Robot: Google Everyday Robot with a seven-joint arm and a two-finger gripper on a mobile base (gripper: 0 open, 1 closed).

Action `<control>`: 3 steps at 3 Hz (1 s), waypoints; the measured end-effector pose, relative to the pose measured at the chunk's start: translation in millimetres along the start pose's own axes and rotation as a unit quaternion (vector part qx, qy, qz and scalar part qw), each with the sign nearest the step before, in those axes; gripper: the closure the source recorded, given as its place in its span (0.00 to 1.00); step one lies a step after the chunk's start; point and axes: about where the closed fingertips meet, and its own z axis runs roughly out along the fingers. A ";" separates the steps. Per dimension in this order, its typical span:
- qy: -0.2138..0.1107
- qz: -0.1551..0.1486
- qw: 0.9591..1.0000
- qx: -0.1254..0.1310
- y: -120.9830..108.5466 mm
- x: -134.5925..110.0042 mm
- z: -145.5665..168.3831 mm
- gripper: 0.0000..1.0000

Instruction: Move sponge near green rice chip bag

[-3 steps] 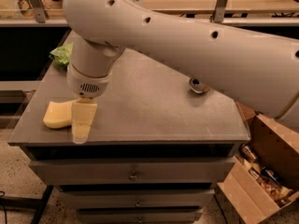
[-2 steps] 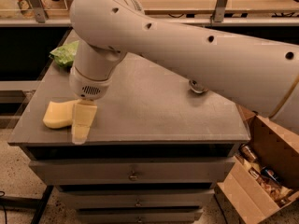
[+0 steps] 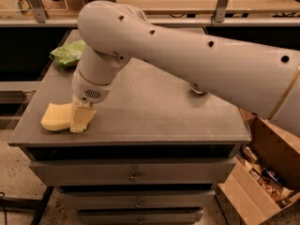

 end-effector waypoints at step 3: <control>-0.036 -0.009 0.999 -0.005 3.6 -10.9 -9.8 1.00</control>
Offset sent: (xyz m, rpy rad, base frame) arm -0.0022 0.0021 0.0106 0.0578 0.0108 0.0161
